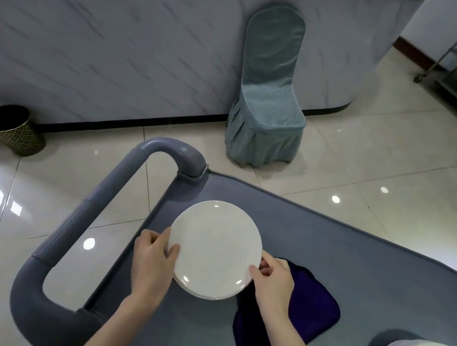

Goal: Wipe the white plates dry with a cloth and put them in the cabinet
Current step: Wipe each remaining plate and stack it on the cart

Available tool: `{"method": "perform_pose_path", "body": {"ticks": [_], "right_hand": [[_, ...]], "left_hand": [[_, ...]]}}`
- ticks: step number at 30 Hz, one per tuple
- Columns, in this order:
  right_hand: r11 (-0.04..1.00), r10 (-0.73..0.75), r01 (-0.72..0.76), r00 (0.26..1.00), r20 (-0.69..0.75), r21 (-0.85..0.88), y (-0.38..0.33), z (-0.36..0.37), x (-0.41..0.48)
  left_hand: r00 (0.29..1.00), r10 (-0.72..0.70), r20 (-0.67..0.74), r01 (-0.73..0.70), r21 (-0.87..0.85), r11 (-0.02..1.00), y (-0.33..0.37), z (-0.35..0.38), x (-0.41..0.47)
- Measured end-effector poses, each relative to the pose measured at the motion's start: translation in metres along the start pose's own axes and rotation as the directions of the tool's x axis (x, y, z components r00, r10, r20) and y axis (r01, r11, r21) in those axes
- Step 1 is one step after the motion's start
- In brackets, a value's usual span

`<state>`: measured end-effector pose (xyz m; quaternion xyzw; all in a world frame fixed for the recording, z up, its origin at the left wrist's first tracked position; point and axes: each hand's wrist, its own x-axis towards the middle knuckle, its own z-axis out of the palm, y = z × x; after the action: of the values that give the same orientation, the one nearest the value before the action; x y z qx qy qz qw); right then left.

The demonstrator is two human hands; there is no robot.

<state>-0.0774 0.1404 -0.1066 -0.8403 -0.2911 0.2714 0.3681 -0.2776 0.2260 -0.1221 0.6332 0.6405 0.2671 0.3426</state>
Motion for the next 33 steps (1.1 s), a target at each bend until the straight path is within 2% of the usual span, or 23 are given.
{"method": "perform_pose_path", "body": {"ticks": [3,6,8,10,12,15,18,22,26,29,33], "right_hand": [[1.0,-0.007,0.006,0.999,0.04,0.007,0.002,-0.004,0.001],[0.994,0.014,-0.022,0.997,0.078,0.106,0.004,-0.016,0.001],[0.983,0.016,-0.034,0.995,0.102,0.181,0.007,-0.034,-0.004],[0.979,-0.007,-0.017,0.993,0.117,0.202,0.015,-0.058,-0.012],[0.981,-0.025,0.007,0.996,0.09,0.193,0.026,-0.088,-0.022],[0.993,-0.073,0.074,0.997,-0.011,0.091,0.051,-0.145,-0.041],[0.997,-0.072,0.07,0.985,-0.155,-0.024,0.085,-0.206,-0.065],[0.974,0.004,-0.077,0.947,-0.322,-0.214,0.137,-0.274,-0.095],[0.919,0.16,-0.278,0.911,-0.38,-0.278,0.178,-0.316,-0.112],[0.898,0.25,-0.356,0.897,-0.365,-0.26,0.199,-0.333,-0.121],[0.913,0.289,-0.36,0.904,-0.314,-0.195,0.214,-0.342,-0.126]], "left_hand": [[0.999,0.035,-0.01,-0.033,0.149,0.988,0.0,-0.001,-0.003],[0.998,0.014,-0.067,-0.004,0.161,0.987,0.008,-0.001,-0.008],[0.996,0.053,-0.072,-0.044,0.118,0.992,0.022,0.006,-0.016],[0.994,0.109,-0.01,-0.109,0.036,0.993,0.044,0.021,-0.028],[0.975,0.183,0.123,-0.181,-0.029,0.983,0.07,0.042,-0.044],[0.883,0.315,0.348,-0.294,-0.112,0.949,0.107,0.083,-0.075],[0.783,0.352,0.513,-0.273,-0.225,0.935,0.136,0.121,-0.11],[0.639,0.368,0.675,-0.264,-0.256,0.93,0.167,0.165,-0.159],[0.567,0.354,0.744,-0.301,-0.213,0.93,0.191,0.2,-0.198],[0.603,0.322,0.73,-0.367,-0.104,0.924,0.198,0.217,-0.214],[0.67,0.282,0.686,-0.382,-0.006,0.924,0.199,0.222,-0.222]]}}
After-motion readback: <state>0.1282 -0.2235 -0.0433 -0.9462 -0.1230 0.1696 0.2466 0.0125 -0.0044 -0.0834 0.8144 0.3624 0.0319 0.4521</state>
